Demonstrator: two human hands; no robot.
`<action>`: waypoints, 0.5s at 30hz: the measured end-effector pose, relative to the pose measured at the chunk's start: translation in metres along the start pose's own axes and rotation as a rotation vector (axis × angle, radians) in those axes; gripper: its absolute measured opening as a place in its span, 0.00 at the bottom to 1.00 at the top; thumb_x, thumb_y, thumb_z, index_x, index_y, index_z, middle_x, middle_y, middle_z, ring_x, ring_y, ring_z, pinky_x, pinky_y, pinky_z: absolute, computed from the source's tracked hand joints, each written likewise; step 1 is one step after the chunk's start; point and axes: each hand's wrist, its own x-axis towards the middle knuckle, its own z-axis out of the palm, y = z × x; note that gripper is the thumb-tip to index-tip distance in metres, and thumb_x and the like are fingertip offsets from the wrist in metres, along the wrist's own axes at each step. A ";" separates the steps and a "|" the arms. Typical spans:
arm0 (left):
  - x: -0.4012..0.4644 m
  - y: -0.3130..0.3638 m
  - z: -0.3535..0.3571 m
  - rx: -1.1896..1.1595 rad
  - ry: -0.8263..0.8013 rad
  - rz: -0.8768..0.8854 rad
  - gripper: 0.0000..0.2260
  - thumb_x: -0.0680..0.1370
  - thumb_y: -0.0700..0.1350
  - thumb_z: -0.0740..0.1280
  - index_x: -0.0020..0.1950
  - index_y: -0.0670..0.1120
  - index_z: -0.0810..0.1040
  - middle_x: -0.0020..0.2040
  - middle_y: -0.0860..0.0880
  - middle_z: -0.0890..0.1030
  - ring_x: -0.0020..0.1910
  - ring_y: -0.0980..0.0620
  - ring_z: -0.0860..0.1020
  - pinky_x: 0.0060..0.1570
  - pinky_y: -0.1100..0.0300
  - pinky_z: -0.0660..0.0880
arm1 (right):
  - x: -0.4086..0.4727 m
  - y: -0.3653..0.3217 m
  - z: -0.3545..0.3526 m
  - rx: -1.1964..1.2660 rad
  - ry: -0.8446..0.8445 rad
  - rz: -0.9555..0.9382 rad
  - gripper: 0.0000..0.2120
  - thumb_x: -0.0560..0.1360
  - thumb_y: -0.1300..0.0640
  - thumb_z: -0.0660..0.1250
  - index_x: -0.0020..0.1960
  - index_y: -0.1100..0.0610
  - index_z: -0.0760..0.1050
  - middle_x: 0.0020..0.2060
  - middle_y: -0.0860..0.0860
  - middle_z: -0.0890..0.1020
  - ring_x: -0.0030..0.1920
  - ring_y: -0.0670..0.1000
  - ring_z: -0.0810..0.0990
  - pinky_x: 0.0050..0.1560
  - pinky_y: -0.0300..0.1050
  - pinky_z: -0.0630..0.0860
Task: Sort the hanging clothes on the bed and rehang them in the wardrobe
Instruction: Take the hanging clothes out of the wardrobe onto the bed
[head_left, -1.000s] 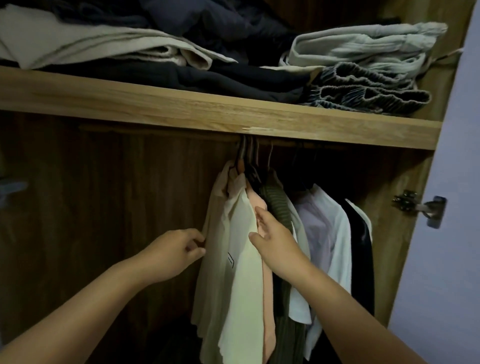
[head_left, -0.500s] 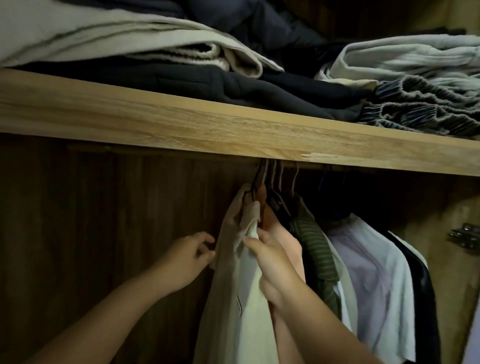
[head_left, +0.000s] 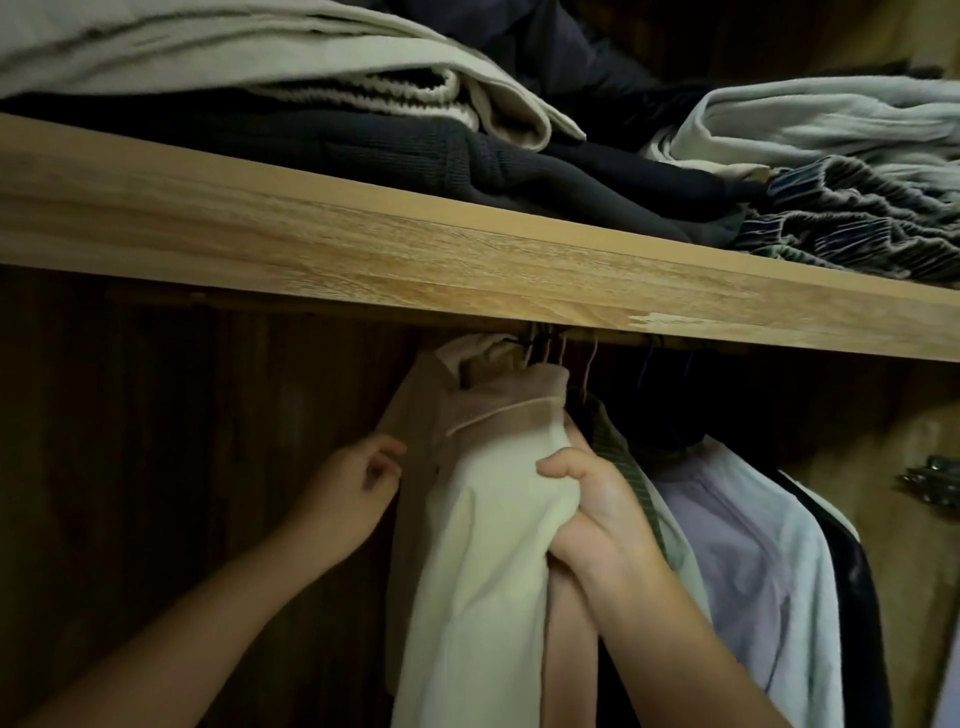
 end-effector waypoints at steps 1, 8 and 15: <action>0.000 0.002 0.000 0.000 0.016 0.008 0.11 0.79 0.39 0.61 0.59 0.48 0.74 0.45 0.55 0.76 0.44 0.57 0.76 0.43 0.67 0.71 | -0.006 -0.004 -0.003 0.001 -0.022 0.006 0.34 0.58 0.73 0.57 0.62 0.55 0.76 0.53 0.61 0.81 0.48 0.61 0.82 0.48 0.56 0.79; -0.009 0.020 0.010 0.028 0.074 0.023 0.11 0.79 0.41 0.60 0.61 0.49 0.73 0.49 0.53 0.76 0.45 0.54 0.76 0.42 0.60 0.74 | -0.066 -0.024 -0.022 -0.141 -0.124 0.137 0.40 0.47 0.73 0.66 0.59 0.54 0.80 0.57 0.62 0.80 0.53 0.62 0.81 0.44 0.52 0.81; -0.027 0.036 0.031 0.162 0.124 0.058 0.17 0.81 0.41 0.57 0.69 0.44 0.68 0.67 0.43 0.69 0.64 0.45 0.70 0.59 0.56 0.67 | -0.147 -0.071 -0.031 -0.374 -0.072 0.289 0.37 0.50 0.69 0.62 0.58 0.51 0.80 0.57 0.61 0.80 0.53 0.62 0.81 0.46 0.50 0.81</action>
